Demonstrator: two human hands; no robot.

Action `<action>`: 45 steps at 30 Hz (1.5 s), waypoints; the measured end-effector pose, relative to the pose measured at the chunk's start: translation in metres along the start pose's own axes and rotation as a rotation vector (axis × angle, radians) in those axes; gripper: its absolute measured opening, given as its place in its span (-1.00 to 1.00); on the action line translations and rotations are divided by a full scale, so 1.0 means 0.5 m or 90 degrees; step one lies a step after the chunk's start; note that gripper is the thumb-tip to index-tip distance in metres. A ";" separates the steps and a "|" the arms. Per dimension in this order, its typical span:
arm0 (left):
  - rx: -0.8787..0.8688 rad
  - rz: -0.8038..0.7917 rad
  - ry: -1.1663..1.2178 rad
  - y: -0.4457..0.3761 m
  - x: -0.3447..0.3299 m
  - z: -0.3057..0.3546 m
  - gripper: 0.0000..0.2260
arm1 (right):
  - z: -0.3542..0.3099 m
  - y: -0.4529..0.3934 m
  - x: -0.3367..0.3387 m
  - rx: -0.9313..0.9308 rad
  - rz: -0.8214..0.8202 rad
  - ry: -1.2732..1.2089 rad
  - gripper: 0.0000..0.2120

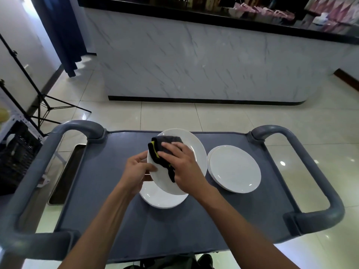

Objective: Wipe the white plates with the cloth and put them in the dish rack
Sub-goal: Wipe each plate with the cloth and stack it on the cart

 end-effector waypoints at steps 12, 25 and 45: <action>-0.008 -0.055 -0.055 -0.019 -0.039 0.011 -0.50 | 0.042 0.031 0.017 -0.059 0.045 0.016 -0.42; -0.010 0.006 0.003 -0.031 -0.050 -0.003 -0.48 | 0.160 -0.006 0.111 -0.208 0.139 0.072 -0.50; -0.061 -0.003 0.052 -0.016 0.003 0.023 -0.54 | 0.220 0.008 0.144 -0.340 0.118 -0.386 -0.29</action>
Point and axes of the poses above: each hand's wrist, its own y-axis away from the middle knuckle, its own x-axis out of the back of the hand, z = x × y, the point moved 8 cm from there along -y, towards the middle knuckle, and after that the axes turned 1 degree about -x, right-handed, at the moved point
